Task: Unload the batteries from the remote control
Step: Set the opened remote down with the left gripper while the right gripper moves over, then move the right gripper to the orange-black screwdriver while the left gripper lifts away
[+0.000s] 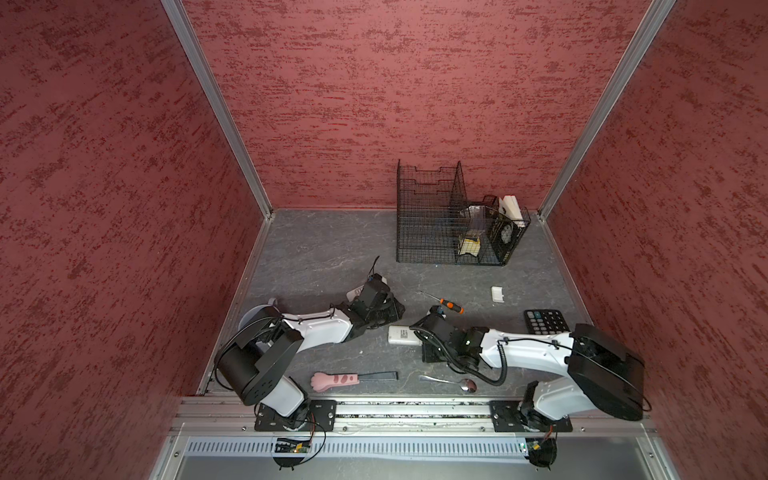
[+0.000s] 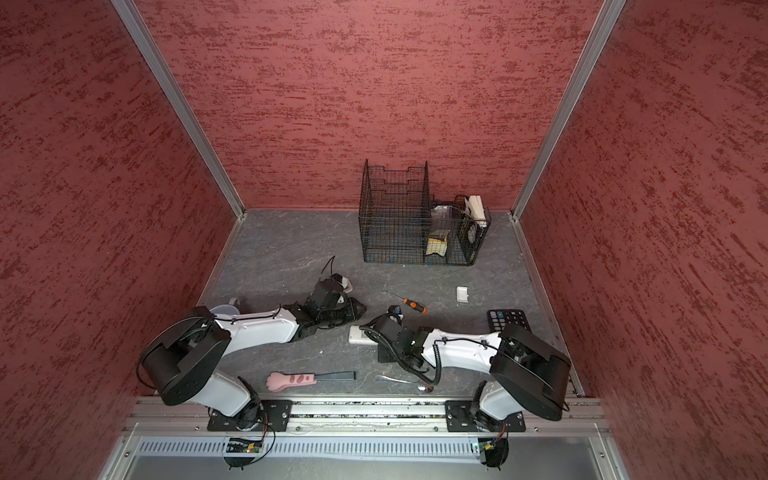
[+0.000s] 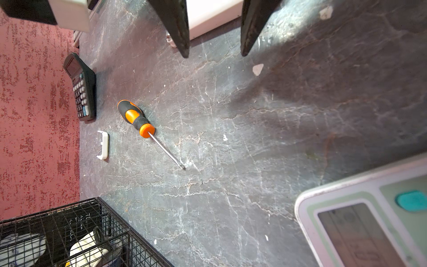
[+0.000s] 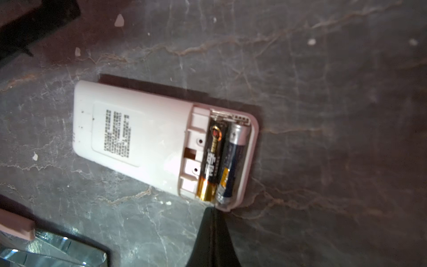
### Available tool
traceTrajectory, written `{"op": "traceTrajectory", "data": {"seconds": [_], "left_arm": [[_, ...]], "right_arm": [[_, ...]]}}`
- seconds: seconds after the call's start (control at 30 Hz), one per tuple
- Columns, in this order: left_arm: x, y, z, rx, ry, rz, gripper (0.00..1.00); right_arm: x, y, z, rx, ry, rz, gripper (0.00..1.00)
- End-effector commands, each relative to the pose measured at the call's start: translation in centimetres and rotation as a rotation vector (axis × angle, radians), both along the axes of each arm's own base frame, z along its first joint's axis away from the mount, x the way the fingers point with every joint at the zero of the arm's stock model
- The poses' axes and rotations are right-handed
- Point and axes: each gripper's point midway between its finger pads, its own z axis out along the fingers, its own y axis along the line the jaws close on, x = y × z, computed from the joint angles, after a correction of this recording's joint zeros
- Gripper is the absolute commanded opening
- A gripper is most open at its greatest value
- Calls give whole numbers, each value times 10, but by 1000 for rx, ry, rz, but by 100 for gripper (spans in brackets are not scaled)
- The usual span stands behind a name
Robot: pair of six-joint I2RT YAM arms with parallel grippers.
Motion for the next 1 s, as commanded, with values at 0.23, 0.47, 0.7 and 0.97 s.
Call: {"op": "traceTrajectory", "data": {"seconds": [0.23,0.47,0.7,0.97], "left_arm": [[-2,3,-1,-18,-1,13,37],[-2,5,2,-21,-5,21,37],[-2,8,9,-22,-22,34,39],[3,12,34,-21,-61,28,43]], "right_arm": [[24,1,2,-14,-38,-31,0],[31,7,2,-5,-46,-17,0],[33,7,7,14,-58,-28,0],[35,-12,40,4,-84,-48,14]]}}
